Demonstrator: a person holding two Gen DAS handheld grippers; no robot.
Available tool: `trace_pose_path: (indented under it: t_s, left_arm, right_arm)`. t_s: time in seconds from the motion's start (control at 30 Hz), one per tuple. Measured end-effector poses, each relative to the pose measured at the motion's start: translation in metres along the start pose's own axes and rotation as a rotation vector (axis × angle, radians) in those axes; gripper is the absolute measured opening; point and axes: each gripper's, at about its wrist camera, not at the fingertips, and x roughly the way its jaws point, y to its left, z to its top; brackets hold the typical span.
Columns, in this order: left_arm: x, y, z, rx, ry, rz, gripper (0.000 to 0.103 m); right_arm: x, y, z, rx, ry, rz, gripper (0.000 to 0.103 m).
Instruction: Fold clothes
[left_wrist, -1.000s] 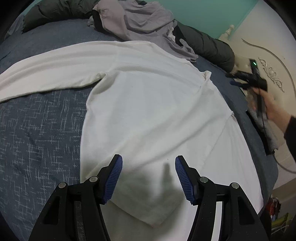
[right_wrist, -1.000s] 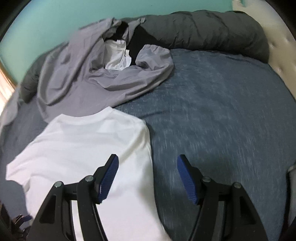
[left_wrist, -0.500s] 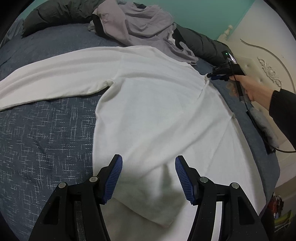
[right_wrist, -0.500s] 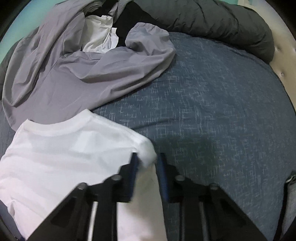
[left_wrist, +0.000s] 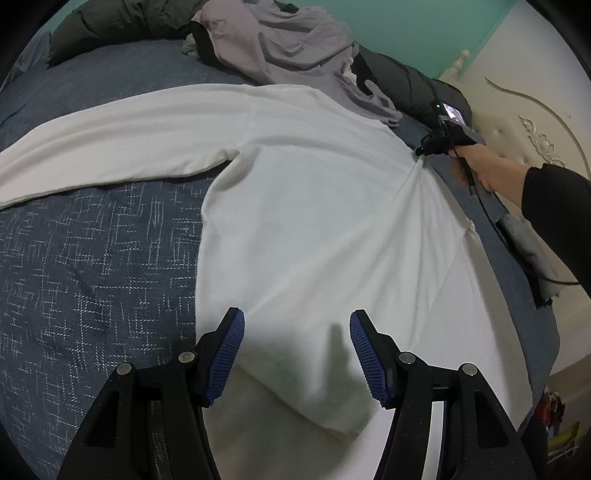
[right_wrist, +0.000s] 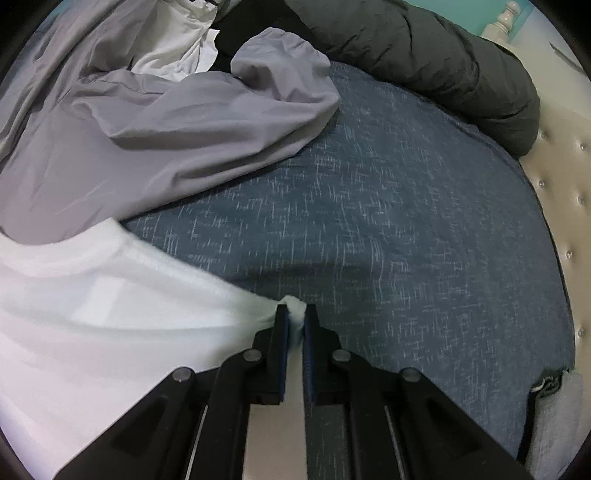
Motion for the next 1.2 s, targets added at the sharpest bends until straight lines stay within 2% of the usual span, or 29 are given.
trace_pose_path:
  t_s: [0.23,0.43,0.7,0.8,0.83,0.87,1.07,1.2]
  left_arm:
    - [0.0,0.004,-0.003,-0.004,0.007,0.002,0.064]
    - [-0.002,0.007,0.0,-0.01,0.003,-0.001,0.064]
    - [-0.006,0.009,0.001,-0.015,-0.005,0.0,0.064]
    - [-0.004,0.007,0.002,-0.019,-0.005,0.001,0.064]
    - [-0.003,0.007,0.002,-0.019,-0.005,0.001,0.064]
    - [-0.003,0.006,0.002,-0.02,-0.005,0.001,0.064]
    - [-0.008,0.013,0.001,-0.03,-0.017,0.005,0.064]
    - [-0.006,0.017,0.001,-0.038,-0.014,0.004,0.064]
  right_arm:
    - [0.008,-0.009,0.002,0.061,0.003,0.022,0.007]
    - [-0.001,-0.012,-0.003,0.023,0.014,0.017,0.01]
    - [-0.03,-0.04,0.001,0.123,-0.13,0.167,0.015]
    - [-0.04,-0.038,0.008,0.148,-0.169,0.24,0.03]
    - [-0.037,-0.028,0.01,0.113,-0.165,0.245,0.037]
    - [-0.035,-0.018,0.012,0.079,-0.161,0.25,0.039]
    - [-0.016,0.043,0.025,-0.11,-0.133,0.266,0.039]
    - [-0.004,0.065,0.029,-0.195,-0.121,0.267,0.038]
